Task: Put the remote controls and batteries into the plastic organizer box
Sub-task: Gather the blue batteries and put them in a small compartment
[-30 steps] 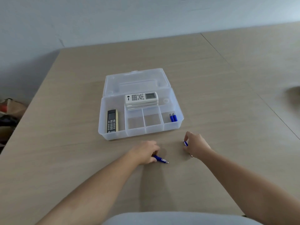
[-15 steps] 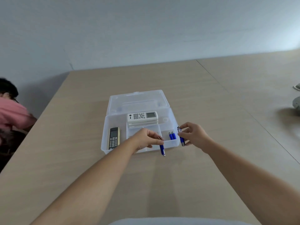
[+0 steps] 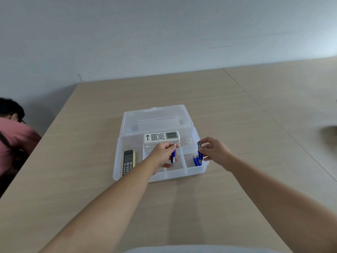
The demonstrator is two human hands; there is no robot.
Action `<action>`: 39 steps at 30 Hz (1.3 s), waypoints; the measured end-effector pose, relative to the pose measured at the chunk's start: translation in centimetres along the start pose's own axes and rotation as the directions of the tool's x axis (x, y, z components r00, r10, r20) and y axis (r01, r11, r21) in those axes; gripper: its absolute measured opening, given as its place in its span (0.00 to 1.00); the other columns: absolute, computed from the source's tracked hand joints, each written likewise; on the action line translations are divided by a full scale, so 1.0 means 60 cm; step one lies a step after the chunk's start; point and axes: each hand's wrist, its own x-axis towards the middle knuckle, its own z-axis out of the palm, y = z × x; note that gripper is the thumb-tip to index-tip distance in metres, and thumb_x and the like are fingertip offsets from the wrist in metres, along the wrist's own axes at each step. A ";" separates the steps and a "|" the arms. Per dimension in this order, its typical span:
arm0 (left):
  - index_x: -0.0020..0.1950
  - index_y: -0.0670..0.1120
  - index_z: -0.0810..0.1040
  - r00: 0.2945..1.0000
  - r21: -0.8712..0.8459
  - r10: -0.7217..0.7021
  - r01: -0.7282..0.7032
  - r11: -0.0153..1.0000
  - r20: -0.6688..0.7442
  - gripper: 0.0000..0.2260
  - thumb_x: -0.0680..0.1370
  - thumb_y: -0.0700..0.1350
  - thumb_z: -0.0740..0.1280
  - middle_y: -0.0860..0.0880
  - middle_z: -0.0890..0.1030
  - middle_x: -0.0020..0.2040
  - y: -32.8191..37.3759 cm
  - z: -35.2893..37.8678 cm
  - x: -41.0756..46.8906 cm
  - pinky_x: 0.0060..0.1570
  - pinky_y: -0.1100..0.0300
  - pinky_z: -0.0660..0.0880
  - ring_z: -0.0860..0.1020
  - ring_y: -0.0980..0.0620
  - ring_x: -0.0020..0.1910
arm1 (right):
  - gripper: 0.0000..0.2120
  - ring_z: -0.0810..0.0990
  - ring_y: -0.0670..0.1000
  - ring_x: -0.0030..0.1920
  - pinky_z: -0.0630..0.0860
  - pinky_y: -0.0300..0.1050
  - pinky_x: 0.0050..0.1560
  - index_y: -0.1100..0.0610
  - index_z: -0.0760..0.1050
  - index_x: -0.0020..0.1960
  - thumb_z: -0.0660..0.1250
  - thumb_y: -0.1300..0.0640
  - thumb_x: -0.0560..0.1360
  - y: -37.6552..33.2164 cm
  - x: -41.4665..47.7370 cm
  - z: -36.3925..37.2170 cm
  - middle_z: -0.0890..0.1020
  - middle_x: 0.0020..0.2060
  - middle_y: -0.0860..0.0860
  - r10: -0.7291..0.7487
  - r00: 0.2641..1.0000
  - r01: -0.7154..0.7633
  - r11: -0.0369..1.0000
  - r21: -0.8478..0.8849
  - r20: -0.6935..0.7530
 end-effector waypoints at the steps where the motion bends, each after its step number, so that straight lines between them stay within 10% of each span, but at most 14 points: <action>1: 0.53 0.49 0.77 1.000 0.002 -0.015 0.015 1.000 -0.014 0.09 0.82 0.46 0.57 0.50 0.74 0.38 0.002 0.000 0.006 0.28 0.64 0.71 0.76 0.54 0.33 | 0.07 0.79 0.51 0.36 0.78 0.42 0.42 0.59 0.73 0.53 0.64 0.66 0.76 -0.001 0.006 0.002 0.80 0.35 0.53 0.000 1.000 0.001 1.000 -0.009 0.001; 13: 0.45 0.44 0.75 0.986 -0.138 -0.141 0.153 0.979 0.091 0.07 0.80 0.34 0.62 0.46 0.74 0.37 -0.005 -0.010 0.065 0.36 0.59 0.74 0.76 0.52 0.35 | 0.07 0.78 0.45 0.31 0.71 0.35 0.30 0.57 0.79 0.51 0.66 0.55 0.76 -0.008 0.077 0.022 0.82 0.36 0.51 0.103 0.992 -0.073 0.933 -0.353 0.066; 17: 0.59 0.42 0.77 0.991 -0.092 -0.115 0.121 0.988 0.069 0.10 0.79 0.35 0.63 0.48 0.74 0.36 -0.016 -0.010 0.074 0.36 0.60 0.74 0.75 0.53 0.34 | 0.05 0.76 0.44 0.30 0.70 0.34 0.30 0.56 0.77 0.40 0.72 0.58 0.70 -0.015 0.086 0.017 0.81 0.32 0.49 0.100 0.990 -0.037 0.865 -0.501 0.100; 30: 0.66 0.40 0.73 0.995 -0.054 -0.092 0.094 0.994 0.035 0.17 0.77 0.30 0.62 0.48 0.77 0.43 -0.022 -0.007 0.080 0.36 0.61 0.74 0.76 0.53 0.37 | 0.09 0.78 0.51 0.39 0.78 0.41 0.40 0.61 0.82 0.48 0.73 0.64 0.68 -0.027 0.097 0.010 0.81 0.39 0.53 0.098 0.989 -0.014 0.798 -0.603 0.107; 39: 0.40 0.48 0.78 0.998 0.025 -0.020 0.022 0.999 -0.062 0.09 0.75 0.35 0.68 0.49 0.79 0.38 -0.034 -0.016 0.081 0.35 0.65 0.70 0.74 0.55 0.34 | 0.09 0.77 0.51 0.42 0.70 0.34 0.34 0.60 0.80 0.48 0.74 0.62 0.68 -0.019 0.101 0.042 0.81 0.43 0.56 0.191 0.963 0.017 0.662 -0.750 0.191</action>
